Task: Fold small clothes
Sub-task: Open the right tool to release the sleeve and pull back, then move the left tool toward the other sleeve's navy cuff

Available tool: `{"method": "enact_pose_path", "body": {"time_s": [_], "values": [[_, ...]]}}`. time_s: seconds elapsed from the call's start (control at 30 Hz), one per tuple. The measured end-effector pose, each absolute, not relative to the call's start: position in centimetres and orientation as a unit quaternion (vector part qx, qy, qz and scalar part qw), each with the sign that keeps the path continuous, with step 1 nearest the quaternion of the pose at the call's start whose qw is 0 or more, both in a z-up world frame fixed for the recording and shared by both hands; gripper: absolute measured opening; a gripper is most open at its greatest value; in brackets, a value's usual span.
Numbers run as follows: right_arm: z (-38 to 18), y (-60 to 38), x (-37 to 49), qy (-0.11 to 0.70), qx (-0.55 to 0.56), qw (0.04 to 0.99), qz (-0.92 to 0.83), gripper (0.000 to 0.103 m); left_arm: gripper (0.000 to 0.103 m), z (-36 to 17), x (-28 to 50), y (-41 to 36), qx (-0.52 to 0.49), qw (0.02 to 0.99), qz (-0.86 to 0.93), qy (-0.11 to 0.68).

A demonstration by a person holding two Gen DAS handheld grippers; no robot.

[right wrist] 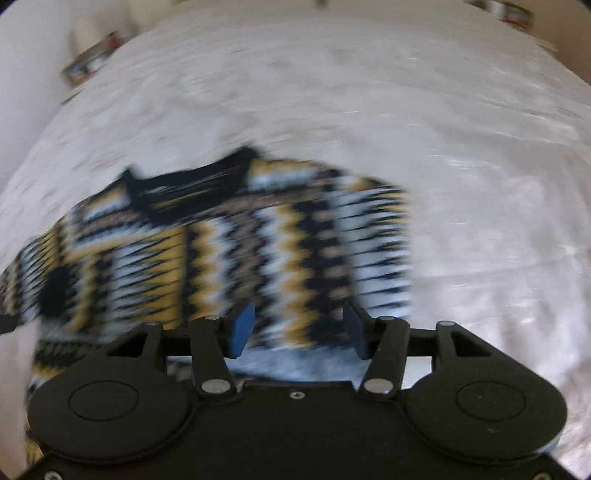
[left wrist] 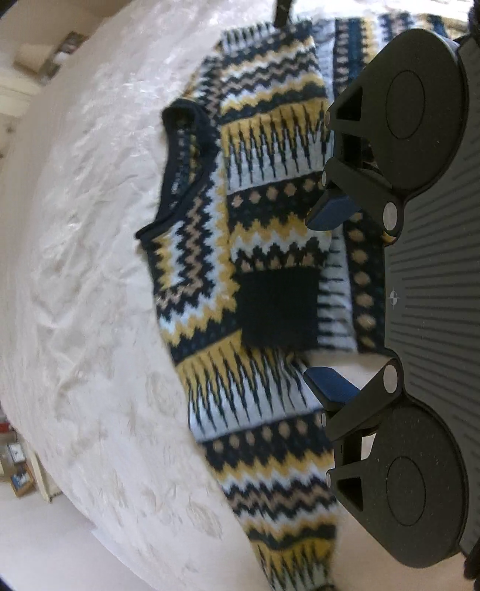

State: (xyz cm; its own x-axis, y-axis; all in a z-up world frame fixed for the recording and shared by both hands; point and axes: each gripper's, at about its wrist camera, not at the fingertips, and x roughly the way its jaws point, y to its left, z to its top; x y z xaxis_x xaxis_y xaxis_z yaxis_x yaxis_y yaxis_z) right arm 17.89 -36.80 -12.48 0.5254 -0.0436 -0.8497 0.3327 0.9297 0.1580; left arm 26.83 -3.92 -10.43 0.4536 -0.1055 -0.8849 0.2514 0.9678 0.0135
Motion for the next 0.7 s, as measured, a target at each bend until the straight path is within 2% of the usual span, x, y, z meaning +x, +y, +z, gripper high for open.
{"method": "enact_pose_path", "body": {"time_s": [0.17, 0.23, 0.27, 0.43, 0.47, 0.5, 0.53, 0.7], "values": [[-13.4, -39.3, 19.7, 0.474, 0.162, 0.855, -0.133, 0.061, 0.081, -15.7, 28.5, -5.1, 0.102, 0.810, -0.093, 0.569], [-14.0, -39.8, 20.7, 0.476, 0.169, 0.853, -0.132, 0.067, 0.087, -17.9, 29.3, -4.8, 0.090, 0.788, -0.087, 0.603], [-14.4, -40.0, 21.1, 0.478, 0.172, 0.851, -0.131, 0.068, 0.096, -18.3, 29.5, -4.4, 0.083, 0.788, -0.081, 0.604], [-16.1, -40.8, 23.0, 0.499, 0.174, 0.839, -0.132, 0.067, 0.098, -18.7, 29.6, -2.9, 0.050, 0.788, -0.090, 0.607], [-16.3, -40.8, 23.1, 0.502, 0.175, 0.837, -0.126, 0.053, 0.099, -18.8, 29.6, -2.9, 0.053, 0.788, -0.090, 0.607], [-16.4, -40.7, 23.3, 0.509, 0.169, 0.835, -0.121, 0.010, 0.100, -18.8, 29.5, -2.9, 0.054, 0.789, -0.088, 0.606], [-16.2, -40.7, 23.3, 0.511, 0.158, 0.836, -0.121, 0.016, 0.101, -18.9, 29.4, -2.9, 0.053, 0.789, -0.085, 0.606], [-17.4, -43.2, 22.5, 0.513, 0.201, 0.820, -0.157, 0.014, 0.103, -19.3, 28.9, -3.7, 0.044, 0.806, -0.055, 0.588]]}}
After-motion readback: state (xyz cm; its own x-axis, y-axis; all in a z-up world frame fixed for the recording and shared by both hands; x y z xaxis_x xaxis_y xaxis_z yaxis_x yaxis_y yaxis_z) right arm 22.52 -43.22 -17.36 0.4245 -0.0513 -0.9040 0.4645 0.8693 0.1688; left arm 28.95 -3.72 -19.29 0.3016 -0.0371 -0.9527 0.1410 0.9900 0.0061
